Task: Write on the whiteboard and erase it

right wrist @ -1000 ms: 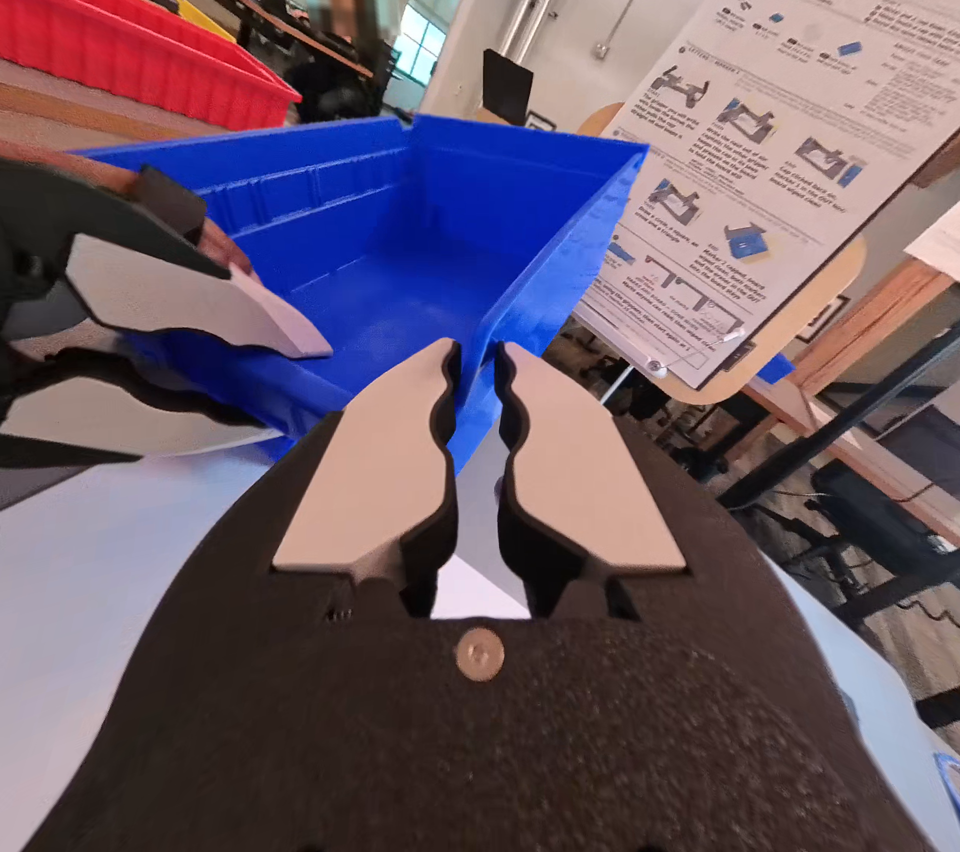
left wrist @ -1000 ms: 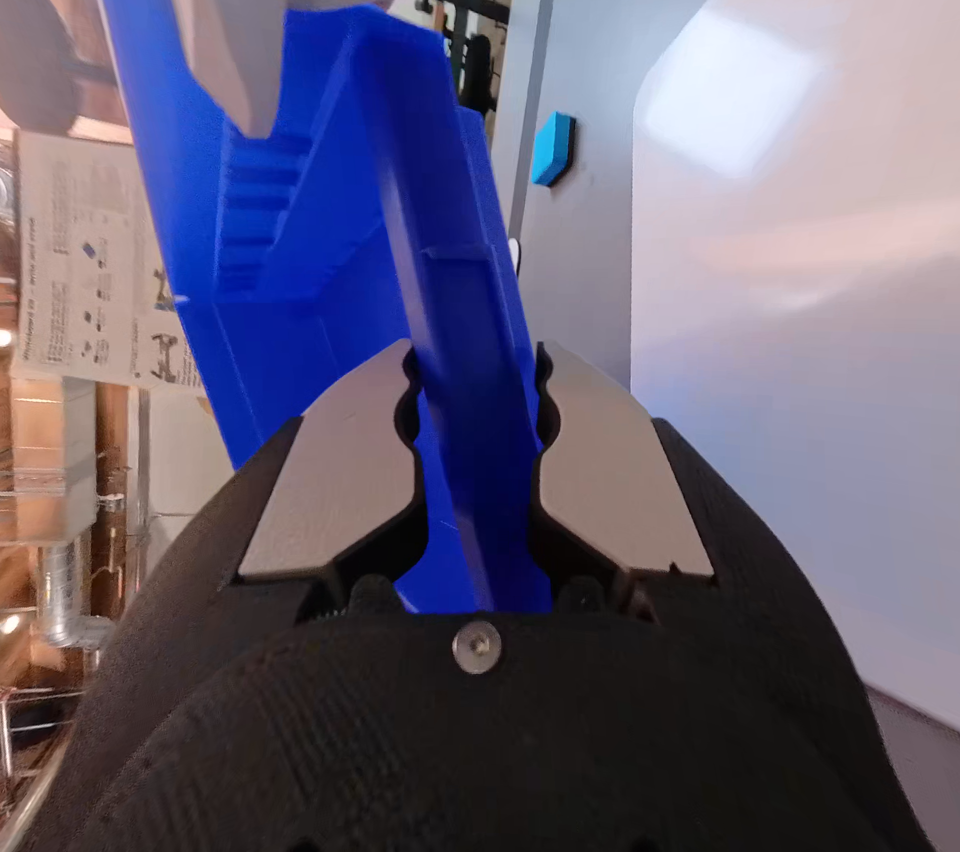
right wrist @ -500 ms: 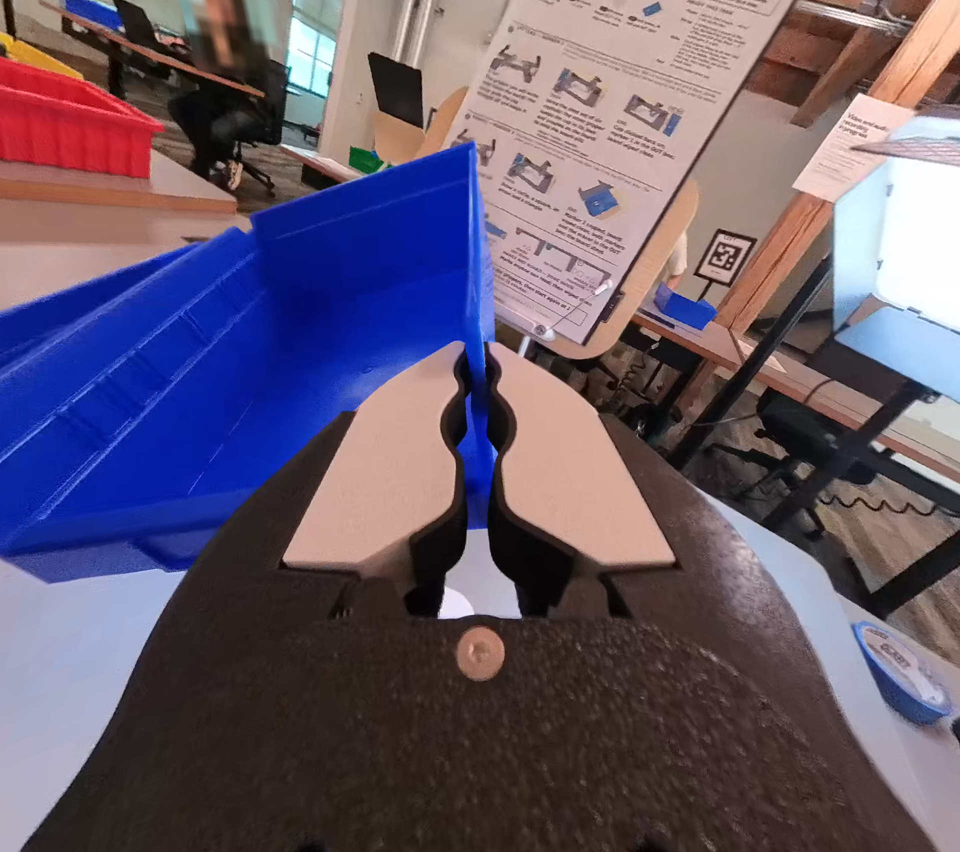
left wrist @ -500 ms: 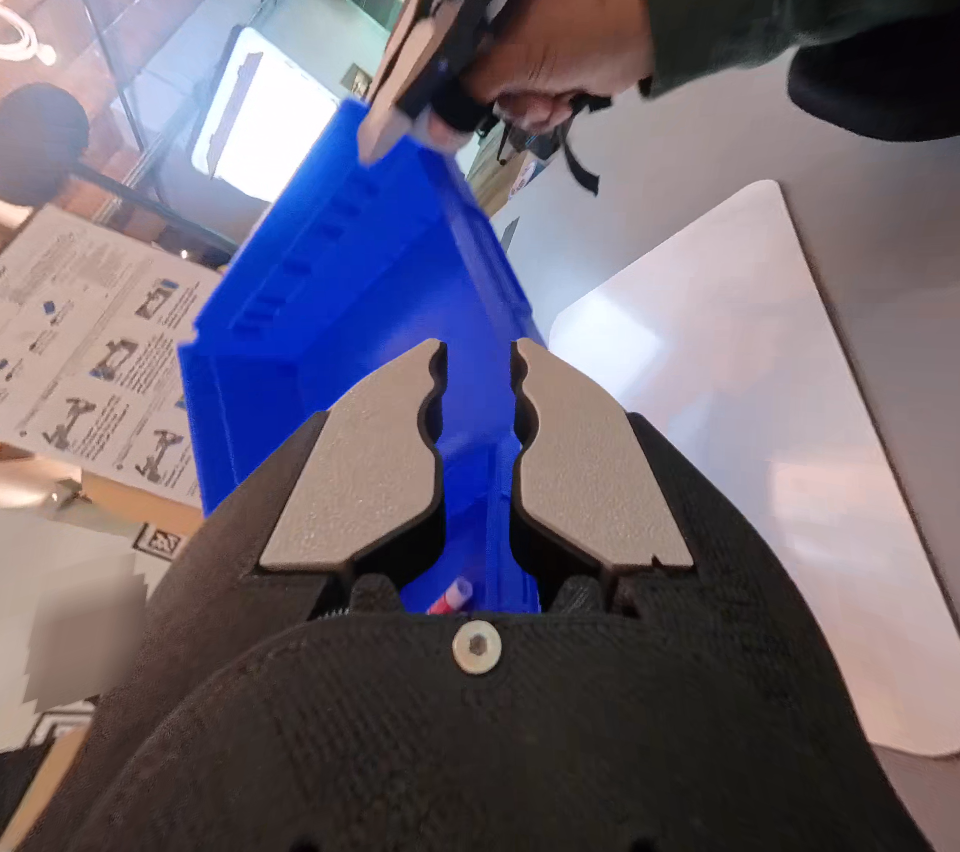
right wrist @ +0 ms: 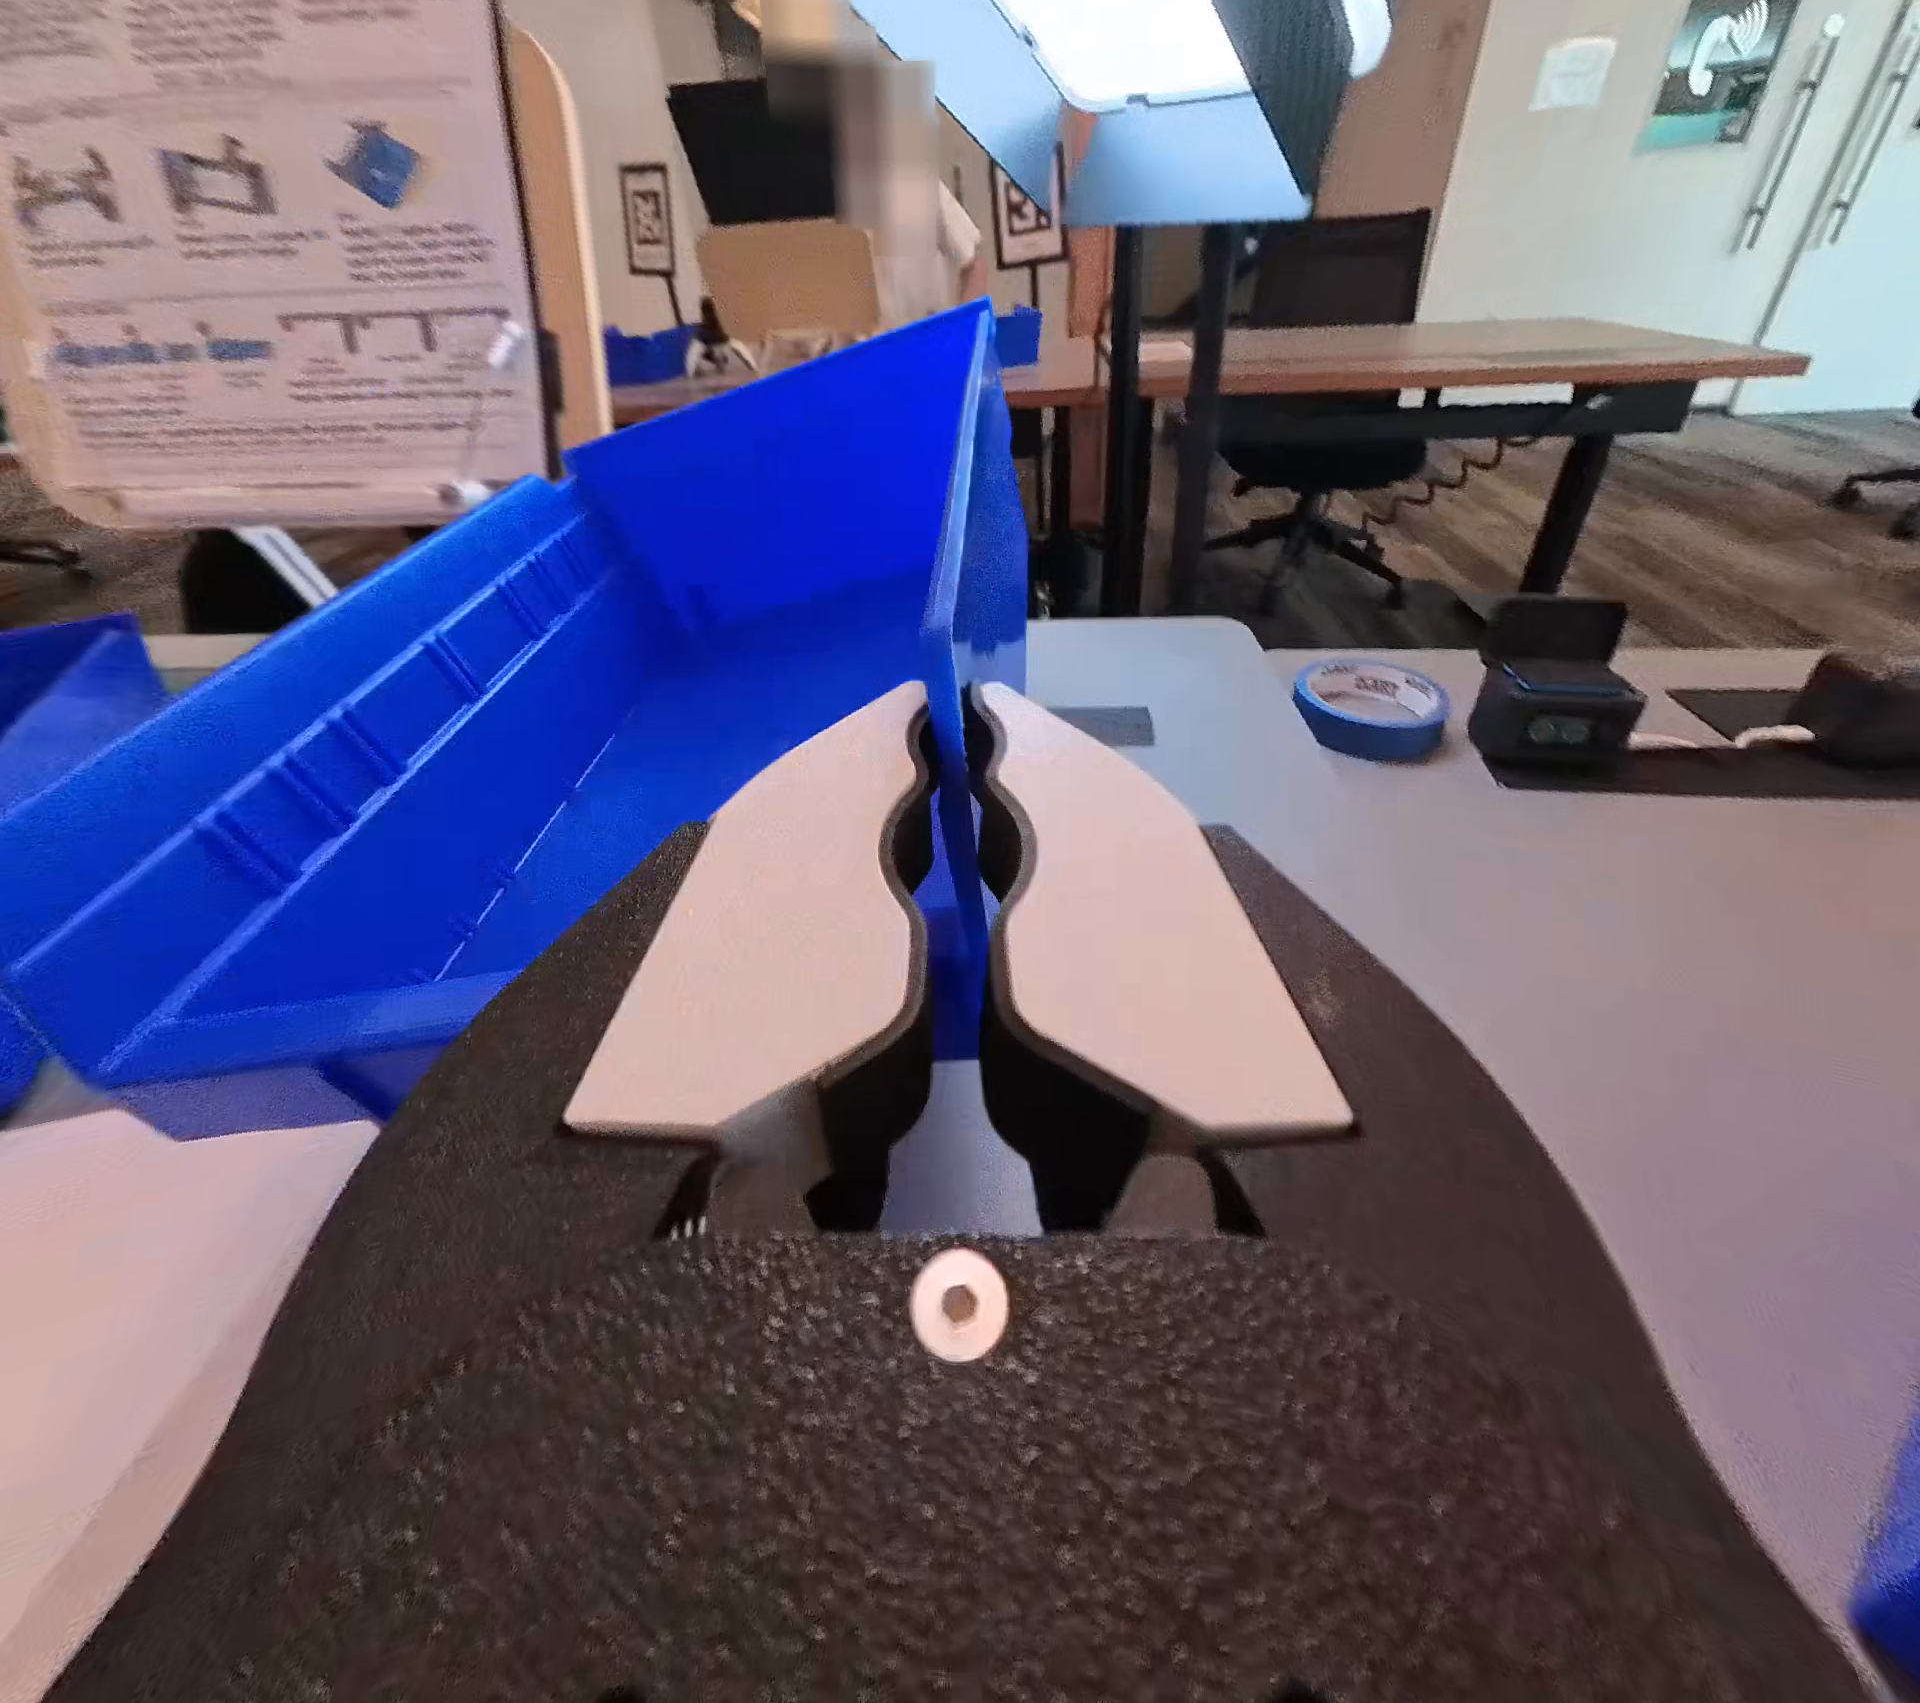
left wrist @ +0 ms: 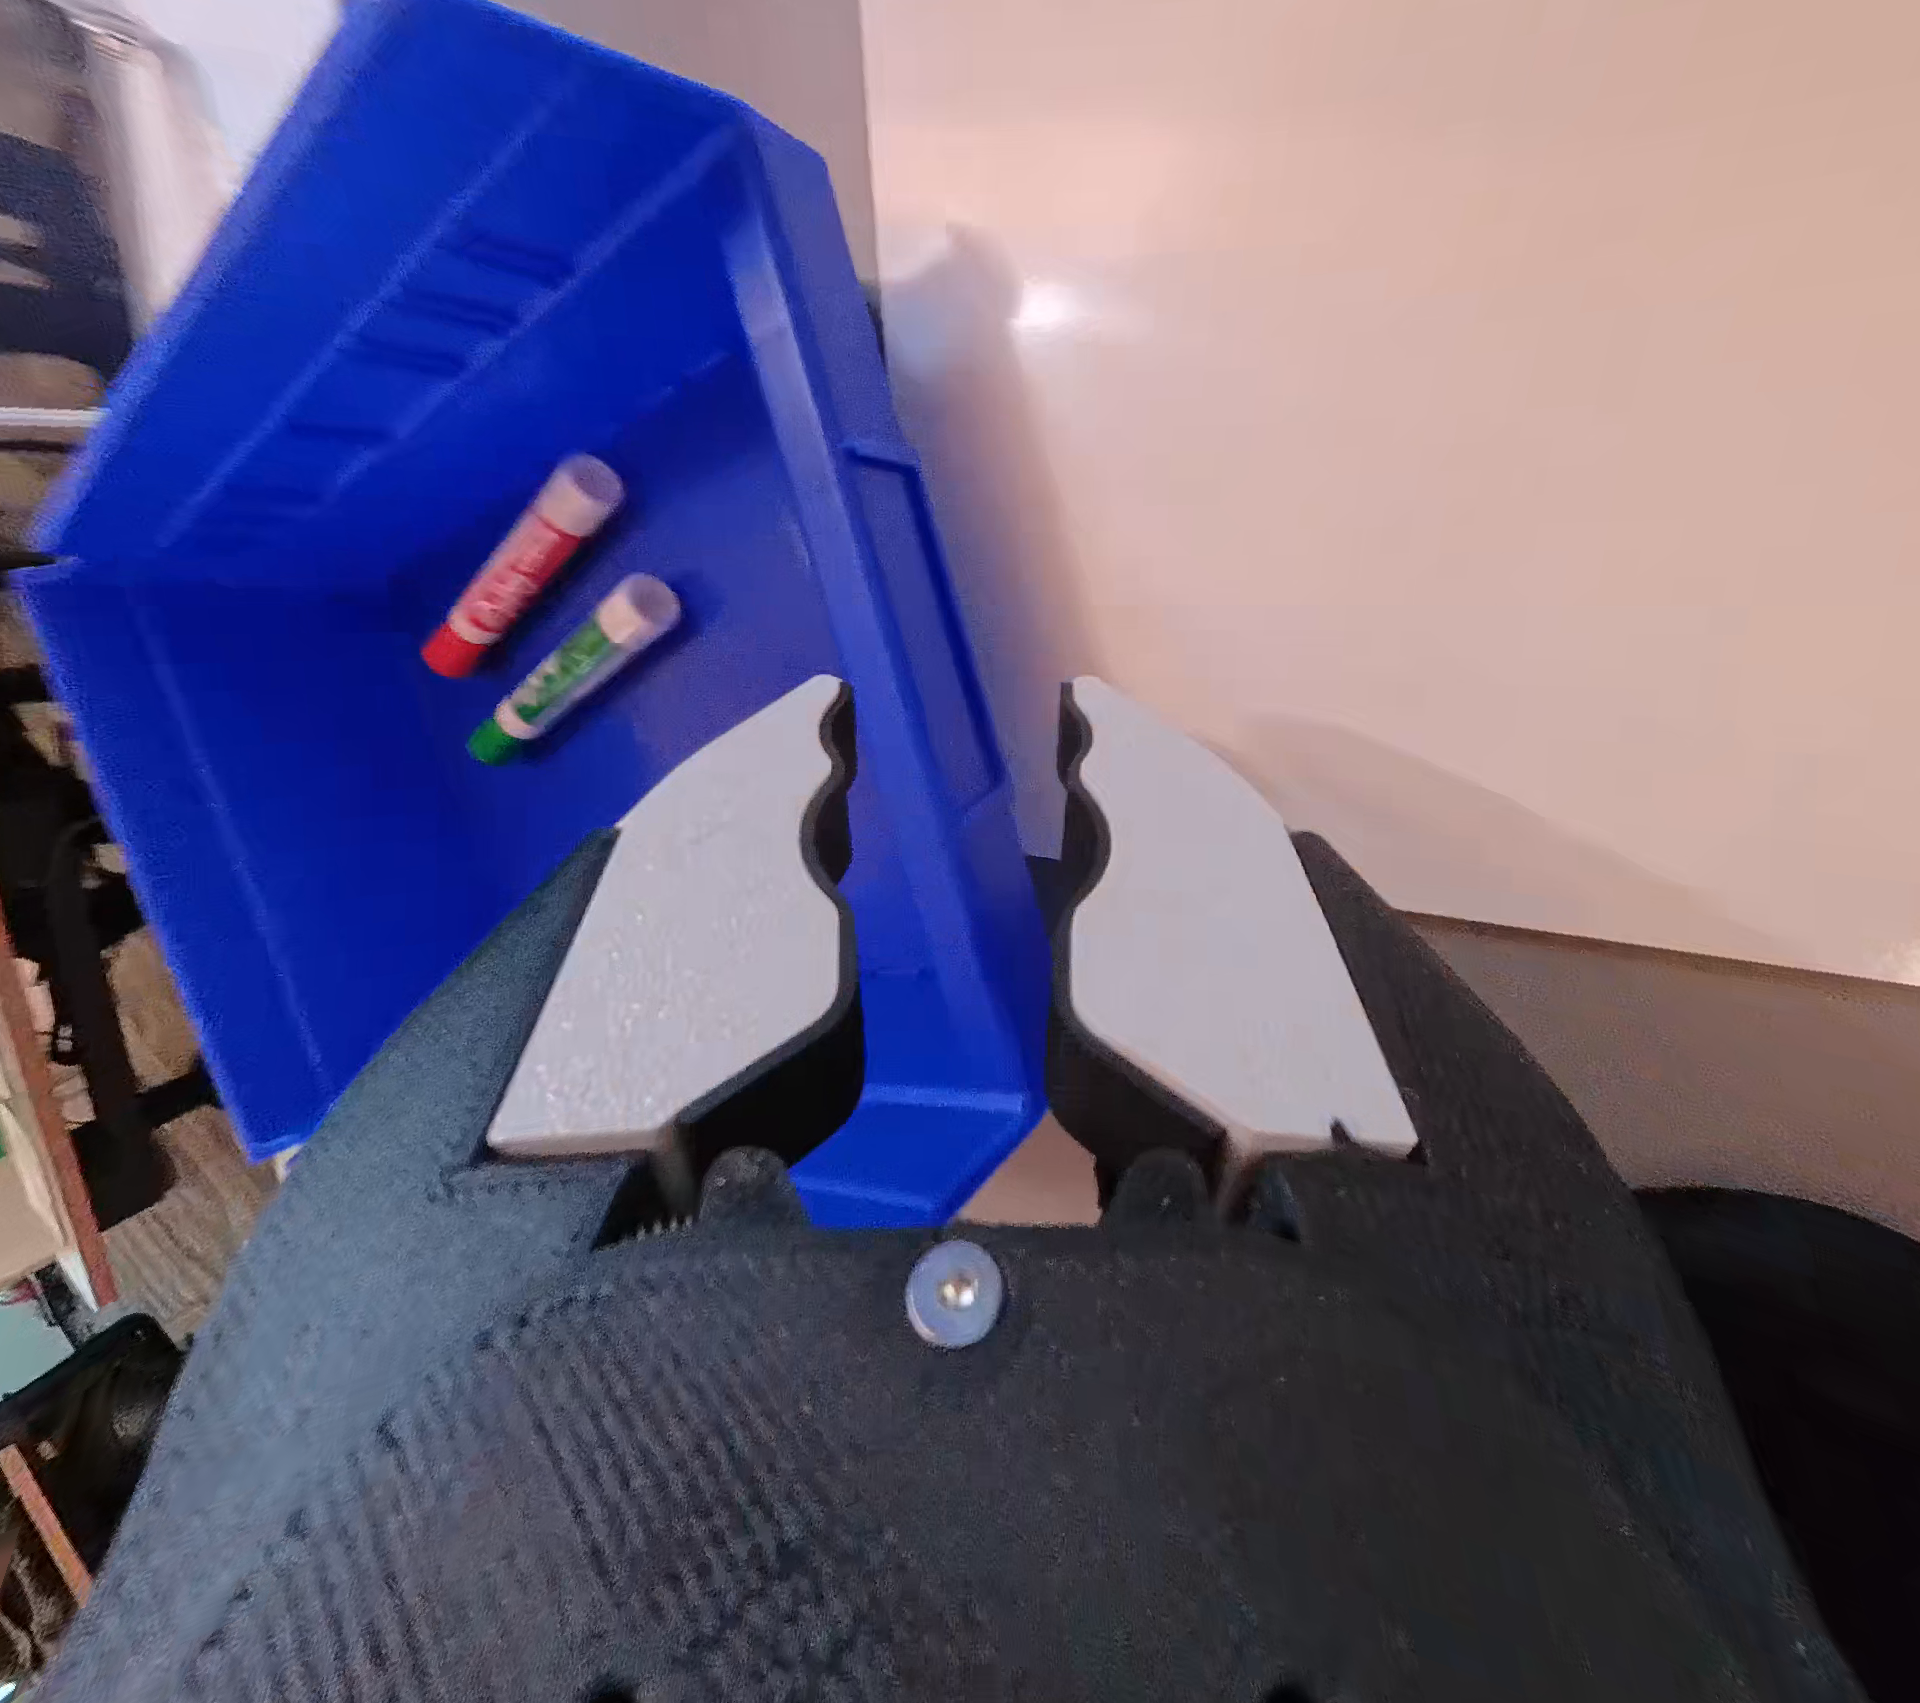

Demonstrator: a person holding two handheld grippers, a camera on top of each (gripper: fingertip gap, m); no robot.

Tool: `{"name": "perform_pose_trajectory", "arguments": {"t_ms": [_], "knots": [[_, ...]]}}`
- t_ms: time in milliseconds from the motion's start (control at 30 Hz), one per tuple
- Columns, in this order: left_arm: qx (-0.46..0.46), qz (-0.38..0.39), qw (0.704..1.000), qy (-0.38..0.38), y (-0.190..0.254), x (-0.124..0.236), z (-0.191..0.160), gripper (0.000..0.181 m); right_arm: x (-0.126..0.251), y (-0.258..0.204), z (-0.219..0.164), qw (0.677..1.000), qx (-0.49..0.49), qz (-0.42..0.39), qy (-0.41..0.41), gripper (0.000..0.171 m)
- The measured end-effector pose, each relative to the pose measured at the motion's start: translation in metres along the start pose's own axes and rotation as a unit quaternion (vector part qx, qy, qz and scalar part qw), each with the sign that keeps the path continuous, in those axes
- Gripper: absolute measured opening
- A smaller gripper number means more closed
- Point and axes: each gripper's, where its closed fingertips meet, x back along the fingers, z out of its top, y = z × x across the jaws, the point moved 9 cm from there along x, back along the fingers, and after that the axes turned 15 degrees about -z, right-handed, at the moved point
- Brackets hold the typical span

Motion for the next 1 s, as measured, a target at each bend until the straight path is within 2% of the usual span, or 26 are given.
{"name": "perform_pose_trajectory", "arguments": {"t_ms": [133, 267, 300, 333, 400, 467, 567, 633, 700, 767, 833, 900, 967, 1000], "knots": [[0.041, -0.067, 0.995, -0.059, -0.027, -0.025, 0.012, 0.054, -0.021, 0.019, -0.035, 0.997, 0.004, -0.044, -0.068, 0.005], [0.085, -0.096, 0.987, -0.097, -0.046, -0.049, 0.005, 0.055, -0.035, 0.033, -0.055, 0.989, -0.041, -0.066, -0.125, 0.005], [0.090, -0.114, 0.984, -0.101, -0.045, -0.053, 0.002, 0.050, -0.036, 0.033, -0.059, 0.988, -0.042, -0.065, -0.134, 0.005], [0.094, -0.119, 0.985, -0.079, -0.045, -0.053, 0.001, 0.034, -0.037, 0.033, -0.064, 0.987, -0.039, -0.068, -0.143, 0.005], [0.095, -0.093, 0.987, -0.087, -0.048, -0.053, -0.008, 0.029, -0.040, 0.032, -0.072, 0.983, -0.027, -0.073, -0.168, 0.005], [0.104, -0.086, 0.987, -0.092, -0.052, -0.050, -0.022, 0.028, -0.042, 0.031, -0.076, 0.980, -0.034, -0.068, -0.185, 0.013], [0.126, -0.076, 0.985, -0.093, -0.058, -0.044, -0.051, 0.029, -0.041, 0.031, -0.068, 0.982, -0.032, -0.076, -0.169, 0.043], [0.136, -0.065, 0.984, -0.090, -0.059, -0.041, -0.070, 0.029, -0.035, 0.029, -0.054, 0.987, 0.001, -0.099, -0.127, 0.055], [0.147, -0.056, 0.984, -0.083, -0.058, -0.036, -0.087, 0.029, -0.026, 0.020, -0.037, 0.990, 0.063, -0.107, -0.066, 0.058], [0.150, -0.050, 0.984, -0.084, -0.057, -0.031, -0.105, 0.029, -0.015, 0.001, -0.020, 0.988, 0.136, -0.076, -0.013, 0.053], [0.158, -0.040, 0.983, -0.082, -0.057, -0.027, -0.124, 0.029, -0.008, -0.019, -0.011, 0.978, 0.207, -0.009, -0.019, 0.051], [0.167, -0.037, 0.982, -0.075, -0.059, -0.023, -0.143, 0.029, -0.007, -0.039, -0.016, 0.958, 0.254, 0.099, -0.084, 0.048], [0.172, -0.030, 0.982, -0.072, -0.061, -0.019, -0.160, 0.029, -0.010, -0.055, -0.034, 0.917, 0.312, 0.192, -0.154, 0.051], [0.174, -0.028, 0.982, -0.067, -0.062, -0.018, -0.166, 0.029, -0.014, -0.059, -0.045, 0.893, 0.355, 0.207, -0.185, 0.055]]}}
